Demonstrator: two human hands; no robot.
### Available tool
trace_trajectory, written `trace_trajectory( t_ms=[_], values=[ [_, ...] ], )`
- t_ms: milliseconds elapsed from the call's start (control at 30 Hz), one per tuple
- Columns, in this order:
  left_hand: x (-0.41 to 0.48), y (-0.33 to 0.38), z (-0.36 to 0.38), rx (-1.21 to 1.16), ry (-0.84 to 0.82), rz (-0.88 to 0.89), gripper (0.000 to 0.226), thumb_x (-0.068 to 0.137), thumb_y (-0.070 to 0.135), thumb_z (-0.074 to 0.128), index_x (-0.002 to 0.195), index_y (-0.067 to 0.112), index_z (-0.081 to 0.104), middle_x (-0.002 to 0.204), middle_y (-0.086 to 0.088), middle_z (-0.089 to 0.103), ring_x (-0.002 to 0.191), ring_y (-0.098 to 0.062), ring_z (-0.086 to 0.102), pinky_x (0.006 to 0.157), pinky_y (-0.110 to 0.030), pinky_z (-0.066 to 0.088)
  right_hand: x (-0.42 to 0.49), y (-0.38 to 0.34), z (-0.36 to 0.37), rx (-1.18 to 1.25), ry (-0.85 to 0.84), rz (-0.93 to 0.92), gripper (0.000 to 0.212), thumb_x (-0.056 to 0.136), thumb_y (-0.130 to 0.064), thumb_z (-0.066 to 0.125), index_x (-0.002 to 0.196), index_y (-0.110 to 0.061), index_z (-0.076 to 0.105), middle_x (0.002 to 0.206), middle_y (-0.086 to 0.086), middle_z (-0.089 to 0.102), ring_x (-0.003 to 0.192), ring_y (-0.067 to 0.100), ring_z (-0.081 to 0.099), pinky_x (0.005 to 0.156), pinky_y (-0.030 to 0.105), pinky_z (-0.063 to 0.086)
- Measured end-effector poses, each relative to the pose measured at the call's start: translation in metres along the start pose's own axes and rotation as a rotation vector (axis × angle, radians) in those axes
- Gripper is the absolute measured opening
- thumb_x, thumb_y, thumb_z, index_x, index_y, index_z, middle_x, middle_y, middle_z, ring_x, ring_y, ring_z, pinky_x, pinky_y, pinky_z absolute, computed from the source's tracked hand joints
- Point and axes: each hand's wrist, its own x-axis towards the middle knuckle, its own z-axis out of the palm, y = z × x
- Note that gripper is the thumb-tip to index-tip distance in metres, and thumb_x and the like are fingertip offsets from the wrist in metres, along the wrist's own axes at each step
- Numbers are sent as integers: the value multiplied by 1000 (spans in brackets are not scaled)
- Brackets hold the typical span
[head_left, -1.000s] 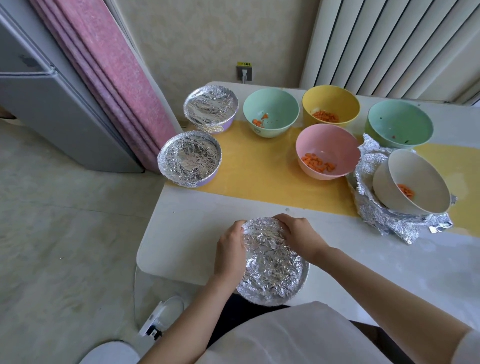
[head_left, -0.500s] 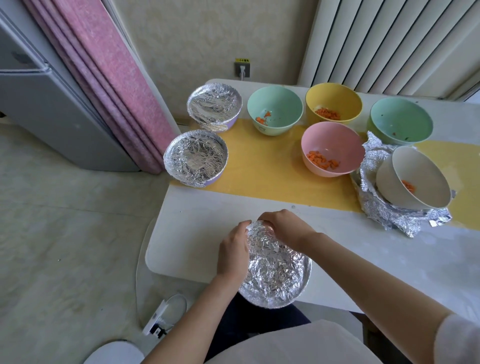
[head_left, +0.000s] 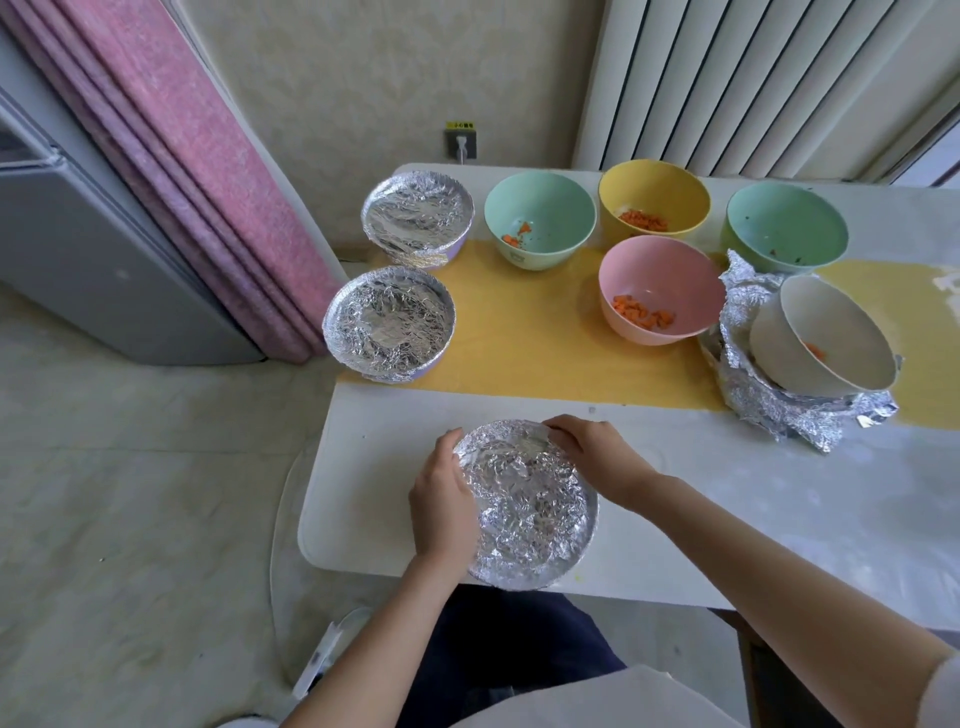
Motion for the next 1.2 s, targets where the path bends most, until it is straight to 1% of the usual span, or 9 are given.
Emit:
trace_trajectory(
  t_ms=[133,200,300,400,567,733,833,1033,1200],
  values=[
    [-6,-4,-4,58,-117,-9,36,97,7,35,129,18,46,133,2,51,106,-25,56,76,-32,39,5,-1,9,-12,26,12,28,100,-18,42,119,-8,60,106,10,69,94,26,63,77,25,41],
    [-1,-9,-6,94,-205,-13,34,99,14,32,131,19,42,136,4,45,108,-23,54,74,-29,38,7,-2,12,-83,-7,23,28,101,-16,40,122,-12,57,105,12,69,93,27,63,80,32,46],
    [13,-10,-6,-5,-272,85,34,100,19,34,133,15,42,136,1,46,119,-19,49,90,-27,38,10,-9,12,-140,-14,24,32,102,-17,36,130,-13,50,119,12,63,106,29,60,88,35,46],
    [29,-8,-1,-81,-319,159,33,99,15,39,130,12,50,126,-5,57,112,-20,55,92,-25,40,13,-20,14,-87,36,-15,35,101,-19,37,133,-11,48,128,9,59,113,27,57,90,32,41],
    [37,-9,8,-70,-332,175,30,97,9,41,119,15,62,83,-15,67,77,-29,63,63,-25,41,20,-24,24,-75,37,-12,28,100,-18,41,121,-11,59,104,13,68,92,30,62,77,34,45],
    [33,-9,11,-40,-255,210,29,95,3,44,115,14,62,91,-12,70,84,-27,66,70,-38,53,26,-30,16,-279,-74,6,17,93,-3,43,101,-10,56,75,8,54,69,26,50,60,31,36],
    [31,-13,13,-34,-233,212,17,94,4,45,105,10,56,90,-12,69,86,-30,65,67,-44,51,31,-38,15,-290,-137,-17,16,92,-2,42,84,-15,46,77,9,59,68,26,52,62,35,42],
    [31,-11,11,-24,-240,235,4,95,6,46,94,10,48,70,-5,57,69,-30,59,53,-33,36,32,-37,18,-270,-80,-24,16,88,0,47,80,-13,50,71,3,54,64,23,45,55,31,31],
    [33,-10,12,-120,-214,278,3,93,8,52,92,8,55,91,0,48,81,-19,52,72,-27,41,24,-32,21,-279,0,-22,12,93,-7,47,91,-15,56,72,2,49,65,24,44,58,30,29]
  ],
)
